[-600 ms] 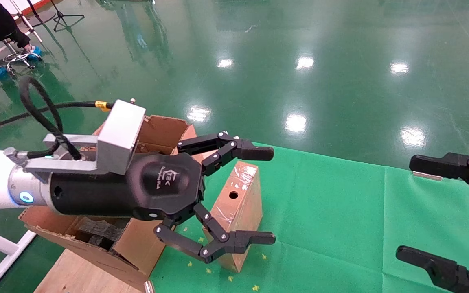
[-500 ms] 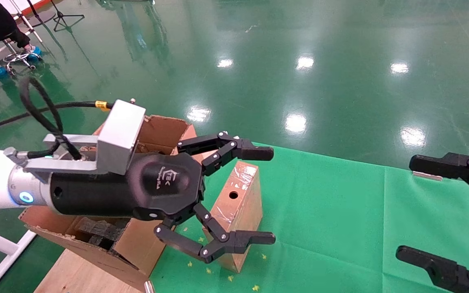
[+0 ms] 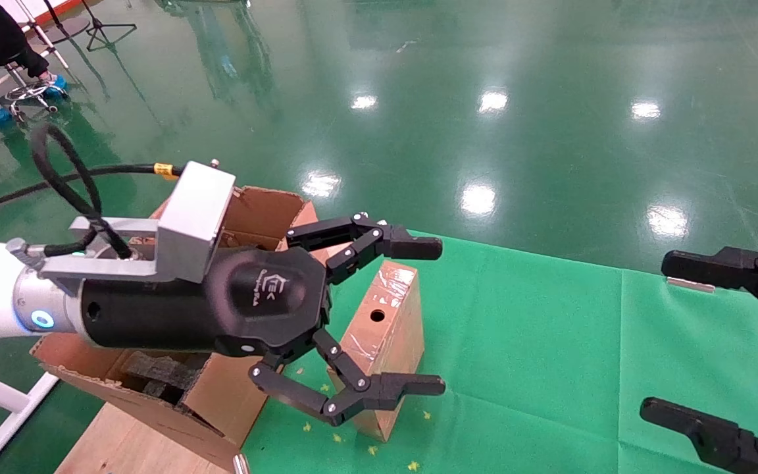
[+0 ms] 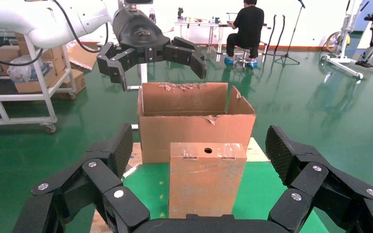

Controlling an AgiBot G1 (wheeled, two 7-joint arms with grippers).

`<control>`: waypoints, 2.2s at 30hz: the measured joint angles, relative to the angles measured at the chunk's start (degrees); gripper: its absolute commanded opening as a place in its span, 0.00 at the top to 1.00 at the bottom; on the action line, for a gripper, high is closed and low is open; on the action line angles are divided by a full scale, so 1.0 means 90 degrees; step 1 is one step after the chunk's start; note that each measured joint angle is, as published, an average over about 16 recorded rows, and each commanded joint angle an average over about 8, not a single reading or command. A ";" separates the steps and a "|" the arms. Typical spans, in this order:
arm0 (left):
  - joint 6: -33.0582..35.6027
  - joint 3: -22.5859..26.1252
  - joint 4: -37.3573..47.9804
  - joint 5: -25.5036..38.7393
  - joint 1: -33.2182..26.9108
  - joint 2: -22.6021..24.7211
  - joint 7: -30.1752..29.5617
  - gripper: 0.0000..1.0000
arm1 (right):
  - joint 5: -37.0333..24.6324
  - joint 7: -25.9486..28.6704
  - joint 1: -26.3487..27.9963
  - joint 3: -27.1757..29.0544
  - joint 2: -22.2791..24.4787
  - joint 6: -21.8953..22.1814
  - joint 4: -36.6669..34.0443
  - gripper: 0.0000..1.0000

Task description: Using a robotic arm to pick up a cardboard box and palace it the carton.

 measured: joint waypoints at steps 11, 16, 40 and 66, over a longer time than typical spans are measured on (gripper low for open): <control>-0.0068 0.0155 -0.0128 0.0502 -0.0163 -0.0139 -0.0135 0.00 | 0.0000 0.0000 0.0000 0.0000 0.0000 0.0000 0.0000 1.00; -0.0103 0.0359 -0.0233 0.1112 -0.0464 -0.0224 -0.0273 0.00 | 0.0000 0.0000 0.0000 0.0000 0.0000 0.0000 -0.0001 1.00; -0.0892 0.1376 -0.0356 0.3925 -0.1957 0.0004 -0.3343 0.00 | 0.0000 -0.0001 0.0000 -0.0001 0.0001 0.0003 -0.0002 1.00; 0.0027 0.3155 -0.0498 0.6742 -0.3378 0.1679 -0.7323 0.00 | 0.0001 -0.0001 0.0000 -0.0002 0.0002 0.0004 -0.0002 1.00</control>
